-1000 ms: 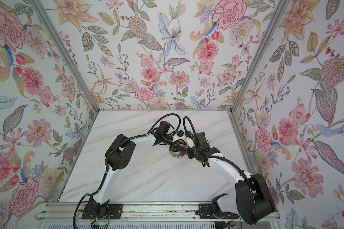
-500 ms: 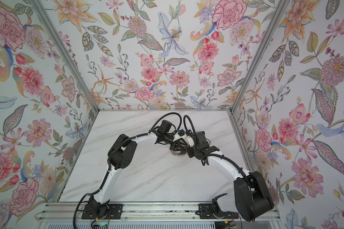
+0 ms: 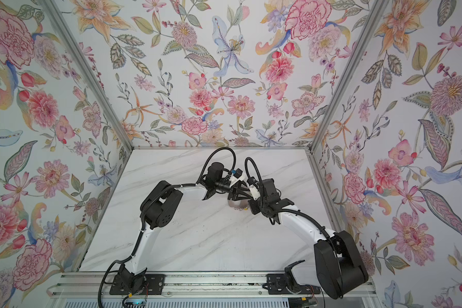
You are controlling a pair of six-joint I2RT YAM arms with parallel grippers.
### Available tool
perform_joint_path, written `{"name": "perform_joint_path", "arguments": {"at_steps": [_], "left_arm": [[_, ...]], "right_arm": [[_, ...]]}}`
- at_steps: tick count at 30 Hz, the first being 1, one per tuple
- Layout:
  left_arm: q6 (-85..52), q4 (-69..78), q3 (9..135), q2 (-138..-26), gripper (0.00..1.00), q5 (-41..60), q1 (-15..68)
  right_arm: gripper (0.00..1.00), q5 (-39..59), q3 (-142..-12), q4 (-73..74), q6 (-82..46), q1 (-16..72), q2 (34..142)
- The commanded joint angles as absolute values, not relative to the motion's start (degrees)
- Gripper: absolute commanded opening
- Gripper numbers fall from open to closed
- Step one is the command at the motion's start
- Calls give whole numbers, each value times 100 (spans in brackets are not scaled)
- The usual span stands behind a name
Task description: Remove the keys from the keyring
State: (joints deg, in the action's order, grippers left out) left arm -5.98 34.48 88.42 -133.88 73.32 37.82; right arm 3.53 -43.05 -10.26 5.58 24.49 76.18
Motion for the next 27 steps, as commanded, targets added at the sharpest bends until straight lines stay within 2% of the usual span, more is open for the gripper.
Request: {"name": "perform_joint_path", "arguments": {"at_steps": [1, 7, 19, 27], "left_arm": [[-345, 3229, 8868, -13201, 52, 7377, 3780], [2425, -584, 10125, -13518, 53, 6780, 3852], [2720, -1243, 10564, -13844, 51, 7110, 3782], [4013, -3560, 11944, -14454, 48, 7060, 3801]], "right_arm": [[2, 507, -4271, -888, 580, 2418, 7450], [2, 626, -4247, -835, 568, 2382, 7500], [2, 658, -4166, -799, 562, 2352, 7426], [2, 691, -4140, -738, 572, 2345, 7396]]}}
